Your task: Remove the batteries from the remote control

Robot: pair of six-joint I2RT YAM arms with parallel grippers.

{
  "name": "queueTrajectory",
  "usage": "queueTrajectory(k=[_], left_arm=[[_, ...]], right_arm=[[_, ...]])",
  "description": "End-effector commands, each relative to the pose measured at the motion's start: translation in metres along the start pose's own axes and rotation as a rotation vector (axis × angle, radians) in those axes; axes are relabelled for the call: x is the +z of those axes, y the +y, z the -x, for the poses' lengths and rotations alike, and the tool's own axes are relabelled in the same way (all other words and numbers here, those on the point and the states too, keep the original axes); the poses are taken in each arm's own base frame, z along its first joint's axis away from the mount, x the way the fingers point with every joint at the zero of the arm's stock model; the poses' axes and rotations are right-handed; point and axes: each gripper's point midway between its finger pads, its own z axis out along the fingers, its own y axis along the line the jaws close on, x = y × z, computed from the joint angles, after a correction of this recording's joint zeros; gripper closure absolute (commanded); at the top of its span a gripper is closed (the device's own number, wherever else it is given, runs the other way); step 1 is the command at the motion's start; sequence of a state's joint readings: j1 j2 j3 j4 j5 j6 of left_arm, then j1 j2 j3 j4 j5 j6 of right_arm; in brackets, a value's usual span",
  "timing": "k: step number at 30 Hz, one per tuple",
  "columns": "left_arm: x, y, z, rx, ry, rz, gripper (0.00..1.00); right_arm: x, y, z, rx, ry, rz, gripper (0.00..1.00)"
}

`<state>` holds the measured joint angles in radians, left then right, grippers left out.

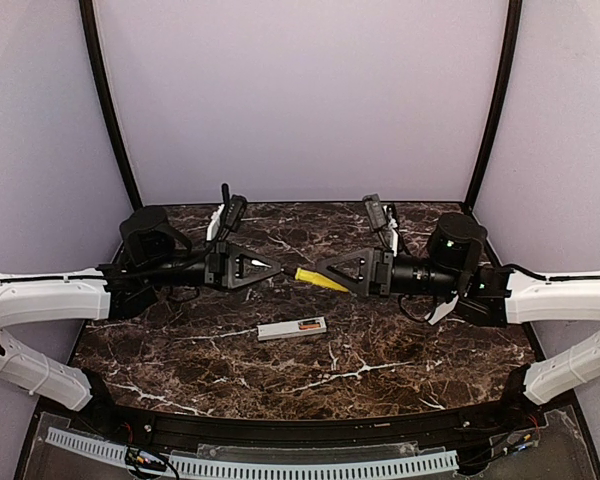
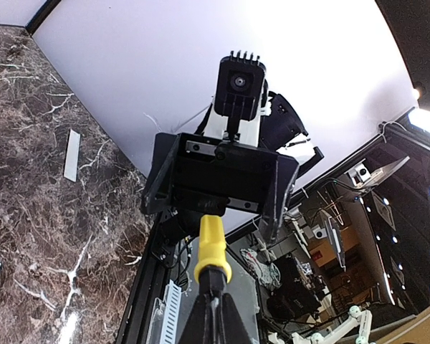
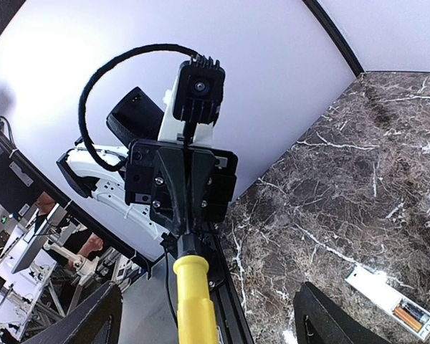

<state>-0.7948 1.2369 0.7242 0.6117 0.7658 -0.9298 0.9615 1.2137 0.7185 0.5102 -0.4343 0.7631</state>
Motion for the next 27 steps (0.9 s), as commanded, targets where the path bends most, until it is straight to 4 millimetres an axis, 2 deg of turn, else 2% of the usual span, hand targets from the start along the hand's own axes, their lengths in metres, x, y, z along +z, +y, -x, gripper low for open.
queueTrajectory(k=[1, 6, 9, 17, 27], left_arm=[[0.002, -0.004, 0.007, 0.009, -0.04, -0.023, 1.0], [0.006, -0.001, 0.012, 0.006, -0.066, -0.02, 1.0], [0.008, -0.001, 0.014, 0.005, -0.065, -0.024, 1.0], [0.016, 0.0, 0.01, 0.018, -0.033, 0.0, 1.0], [0.016, 0.0, 0.012, -0.004, -0.068, -0.022, 1.0]], right_arm=[[-0.002, 0.013, 0.01, -0.014, -0.049, 0.045, 0.2], [-0.001, 0.014, 0.009, -0.011, -0.04, 0.048, 0.27], [0.002, 0.014, 0.008, -0.01, -0.028, 0.045, 0.38], [0.006, 0.01, 0.0, -0.016, 0.007, 0.031, 0.53], [0.007, 0.013, -0.002, -0.021, 0.015, 0.045, 0.56]])
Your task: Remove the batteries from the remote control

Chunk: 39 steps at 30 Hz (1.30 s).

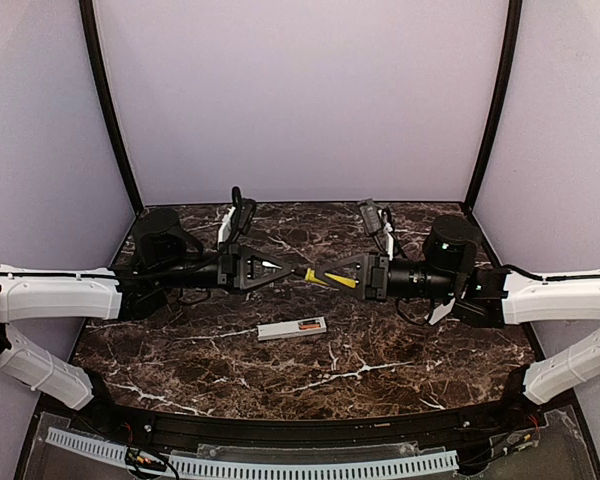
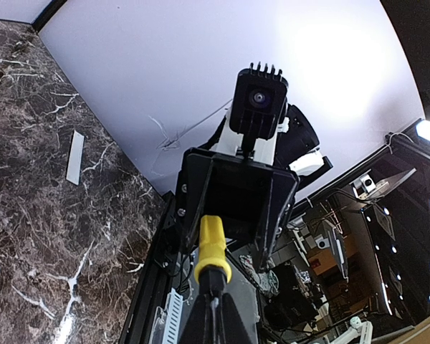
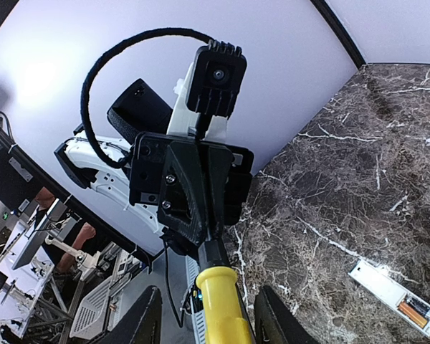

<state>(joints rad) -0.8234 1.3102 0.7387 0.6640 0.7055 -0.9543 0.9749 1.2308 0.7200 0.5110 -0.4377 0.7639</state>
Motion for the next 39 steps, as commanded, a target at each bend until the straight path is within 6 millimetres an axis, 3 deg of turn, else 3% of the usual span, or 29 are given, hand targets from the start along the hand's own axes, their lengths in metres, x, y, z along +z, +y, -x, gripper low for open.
queueTrajectory(k=[1, 5, 9, 18, 30, 39], left_arm=[[0.0, -0.017, 0.012, 0.029, -0.053, -0.057, 1.0], [0.0, -0.017, 0.013, 0.013, -0.07, -0.072, 1.0], [0.002, -0.015, 0.013, 0.008, -0.065, -0.069, 1.0], [0.0, -0.01, 0.011, -0.004, -0.067, -0.052, 1.0], [-0.003, -0.002, 0.009, -0.007, -0.08, -0.012, 1.0], [-0.005, 0.001, 0.007, -0.007, -0.08, 0.01, 1.0]], right_arm=[[0.002, 0.014, 0.006, -0.031, -0.008, 0.044, 0.56], [0.002, 0.015, 0.005, -0.031, -0.007, 0.046, 0.47], [0.001, 0.016, 0.005, -0.032, -0.008, 0.046, 0.46], [-0.002, 0.02, 0.013, -0.054, -0.038, 0.043, 0.5], [-0.001, 0.022, 0.015, -0.069, -0.04, 0.047, 0.64], [-0.001, 0.023, 0.02, -0.079, -0.062, 0.041, 0.6]])
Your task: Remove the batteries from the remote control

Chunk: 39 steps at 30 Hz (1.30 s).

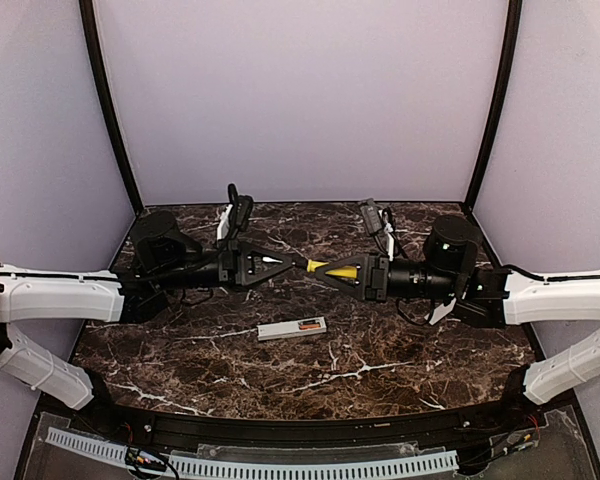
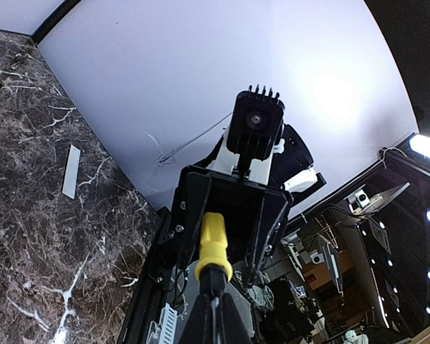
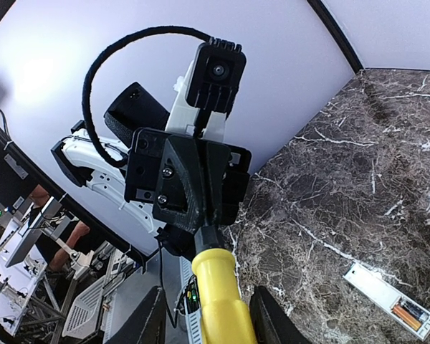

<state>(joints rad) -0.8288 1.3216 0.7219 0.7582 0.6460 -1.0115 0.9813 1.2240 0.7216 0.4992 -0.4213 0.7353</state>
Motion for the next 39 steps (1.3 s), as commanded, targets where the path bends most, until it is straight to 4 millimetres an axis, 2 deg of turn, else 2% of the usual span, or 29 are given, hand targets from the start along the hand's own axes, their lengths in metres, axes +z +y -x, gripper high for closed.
queueTrajectory(k=[1, 14, 23, 26, 33, 39], left_arm=[[-0.006, 0.003, -0.004, 0.008, -0.007, 0.025, 1.0], [-0.008, 0.008, -0.005, -0.001, -0.018, 0.042, 1.0], [-0.009, 0.01, -0.004, 0.004, -0.023, 0.052, 1.0], [-0.008, 0.011, -0.005, 0.004, -0.02, 0.055, 1.0], [-0.008, 0.013, -0.006, 0.0, -0.018, 0.063, 1.0], [-0.009, 0.014, -0.005, -0.001, -0.023, 0.072, 1.0]], right_arm=[[-0.001, 0.022, 0.021, -0.05, -0.058, 0.05, 0.61], [0.005, 0.023, 0.023, -0.054, -0.058, 0.057, 0.62], [0.01, 0.023, 0.02, -0.052, -0.037, 0.058, 0.79], [0.01, 0.023, 0.02, -0.052, -0.036, 0.059, 0.82], [0.009, 0.03, 0.023, -0.06, -0.042, 0.082, 0.77], [0.008, 0.032, 0.022, -0.061, -0.042, 0.092, 0.77]])
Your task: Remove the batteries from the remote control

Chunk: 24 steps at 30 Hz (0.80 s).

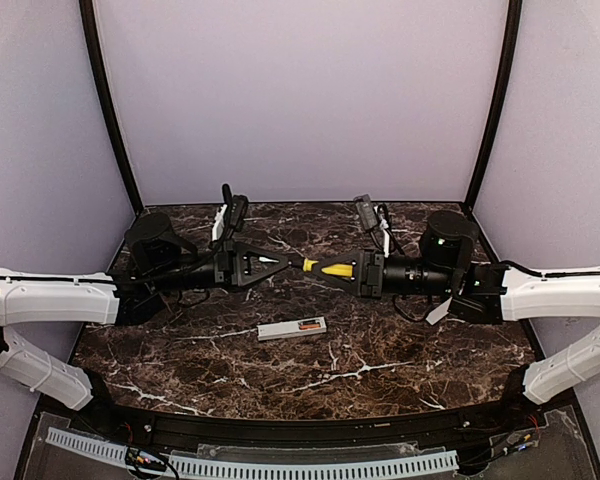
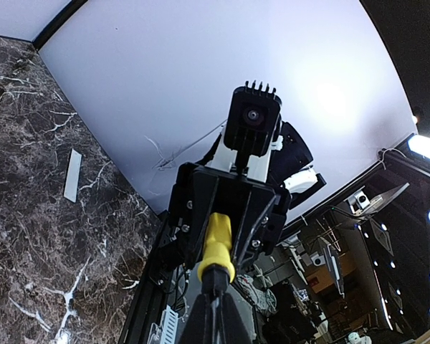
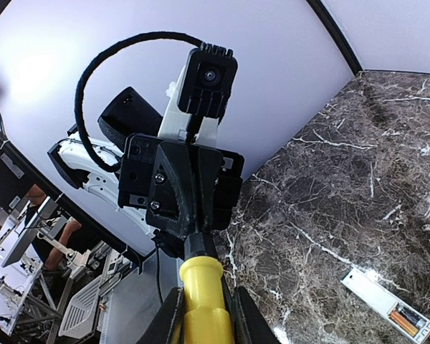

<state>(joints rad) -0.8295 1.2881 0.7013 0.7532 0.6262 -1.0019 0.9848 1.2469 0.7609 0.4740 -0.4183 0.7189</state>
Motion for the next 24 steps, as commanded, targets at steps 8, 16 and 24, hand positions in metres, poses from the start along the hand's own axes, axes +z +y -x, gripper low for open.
queueTrajectory(k=[8, 16, 24], left_arm=[[-0.004, 0.018, -0.006, -0.019, -0.004, 0.078, 1.0], [-0.008, 0.022, -0.008, 0.013, 0.007, 0.122, 0.93], [-0.023, 0.03, -0.013, 0.138, 0.067, 0.256, 0.39]], right_arm=[[0.002, 0.029, 0.019, -0.051, -0.045, 0.083, 0.95], [0.003, 0.022, 0.011, -0.028, -0.011, 0.051, 1.0], [-0.007, 0.009, -0.002, -0.009, 0.034, -0.032, 1.0]])
